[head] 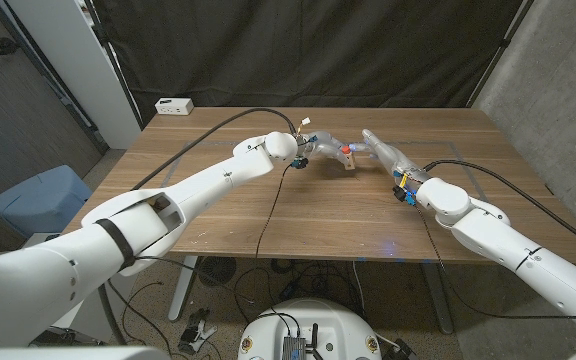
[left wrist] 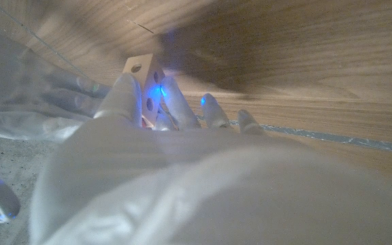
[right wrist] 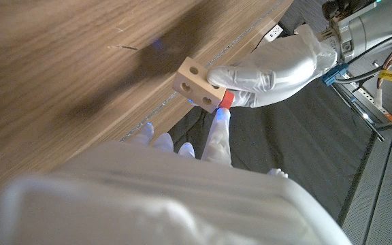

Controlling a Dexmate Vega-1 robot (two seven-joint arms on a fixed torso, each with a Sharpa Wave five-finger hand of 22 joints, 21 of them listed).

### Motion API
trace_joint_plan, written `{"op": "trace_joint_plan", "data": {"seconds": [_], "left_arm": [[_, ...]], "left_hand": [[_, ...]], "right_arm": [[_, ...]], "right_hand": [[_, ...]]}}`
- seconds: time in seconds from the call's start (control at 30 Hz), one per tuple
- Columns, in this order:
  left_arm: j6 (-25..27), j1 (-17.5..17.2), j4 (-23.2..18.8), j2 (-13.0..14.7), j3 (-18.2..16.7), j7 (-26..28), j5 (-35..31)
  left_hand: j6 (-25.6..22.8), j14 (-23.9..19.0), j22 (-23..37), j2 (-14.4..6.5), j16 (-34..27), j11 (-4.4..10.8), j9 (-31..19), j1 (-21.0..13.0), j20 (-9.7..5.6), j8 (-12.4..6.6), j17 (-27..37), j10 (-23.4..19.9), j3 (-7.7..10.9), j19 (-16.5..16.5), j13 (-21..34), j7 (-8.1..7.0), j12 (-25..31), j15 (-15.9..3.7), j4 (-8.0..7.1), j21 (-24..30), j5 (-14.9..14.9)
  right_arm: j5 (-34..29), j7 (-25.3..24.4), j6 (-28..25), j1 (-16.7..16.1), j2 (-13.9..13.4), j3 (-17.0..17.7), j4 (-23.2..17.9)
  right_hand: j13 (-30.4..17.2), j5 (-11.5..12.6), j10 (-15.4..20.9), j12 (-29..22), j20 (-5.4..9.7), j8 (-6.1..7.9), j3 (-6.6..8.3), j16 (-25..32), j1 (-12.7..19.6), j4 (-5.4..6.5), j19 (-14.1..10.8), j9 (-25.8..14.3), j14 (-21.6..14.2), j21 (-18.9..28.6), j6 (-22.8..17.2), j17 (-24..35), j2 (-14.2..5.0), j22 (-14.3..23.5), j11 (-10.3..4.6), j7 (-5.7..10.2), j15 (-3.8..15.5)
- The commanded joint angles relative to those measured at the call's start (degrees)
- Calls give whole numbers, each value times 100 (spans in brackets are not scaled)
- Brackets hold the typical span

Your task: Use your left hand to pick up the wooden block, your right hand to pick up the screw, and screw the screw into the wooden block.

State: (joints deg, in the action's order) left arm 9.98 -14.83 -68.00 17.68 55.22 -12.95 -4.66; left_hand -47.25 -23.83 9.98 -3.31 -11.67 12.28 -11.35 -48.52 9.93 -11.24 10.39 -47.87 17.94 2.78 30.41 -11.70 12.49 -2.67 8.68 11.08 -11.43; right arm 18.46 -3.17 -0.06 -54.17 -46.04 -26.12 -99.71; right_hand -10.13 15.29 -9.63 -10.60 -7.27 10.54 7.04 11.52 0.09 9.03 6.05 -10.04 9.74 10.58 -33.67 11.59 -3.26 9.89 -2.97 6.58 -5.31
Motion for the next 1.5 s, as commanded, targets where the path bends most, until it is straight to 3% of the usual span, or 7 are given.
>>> {"op": "trace_joint_plan", "data": {"seconds": [0.03,0.57,1.2,1.5], "left_arm": [[-53,29,88,-41,11,-10,14],[-143,82,238,-102,25,-36,29],[-157,102,310,-121,36,-56,33],[-184,115,346,-132,36,-57,35]], "left_hand": [[-164,-20,22,-34,-26,5,-9,-11,0,-35,21,-41,32,10,17,117,0,-284,-7,19,-28],[-163,-22,22,-39,-25,4,-10,-8,15,-35,20,-32,35,9,20,104,-4,-280,-10,18,-29],[-155,-17,22,-33,-22,5,-10,-20,17,-32,18,-38,37,12,16,104,-6,-282,0,19,-30],[-165,-16,22,-39,-23,2,-10,-22,22,-36,20,-33,38,11,12,107,-10,-276,-2,18,-31]], "right_arm": [[3,-10,-60,-86,-63,16,-140],[28,-43,-92,-180,-103,49,-270],[142,-228,-130,-356,-251,324,-375],[197,-155,-86,-298,-265,366,-248]], "right_hand": [[-20,30,-165,-27,-14,40,-39,45,-15,27,27,-27,838,41,-37,32,-23,4,0,15,-31],[-19,50,-155,-30,-14,37,-62,46,-1,28,28,-28,834,42,-40,30,-34,3,1,17,-31],[-19,75,-127,-37,-8,36,-91,52,17,23,18,-28,816,46,-46,26,-44,2,3,20,-30],[-19,86,-125,-36,-8,29,-106,50,22,21,17,-28,817,46,-34,24,-47,2,-5,17,-30]]}}
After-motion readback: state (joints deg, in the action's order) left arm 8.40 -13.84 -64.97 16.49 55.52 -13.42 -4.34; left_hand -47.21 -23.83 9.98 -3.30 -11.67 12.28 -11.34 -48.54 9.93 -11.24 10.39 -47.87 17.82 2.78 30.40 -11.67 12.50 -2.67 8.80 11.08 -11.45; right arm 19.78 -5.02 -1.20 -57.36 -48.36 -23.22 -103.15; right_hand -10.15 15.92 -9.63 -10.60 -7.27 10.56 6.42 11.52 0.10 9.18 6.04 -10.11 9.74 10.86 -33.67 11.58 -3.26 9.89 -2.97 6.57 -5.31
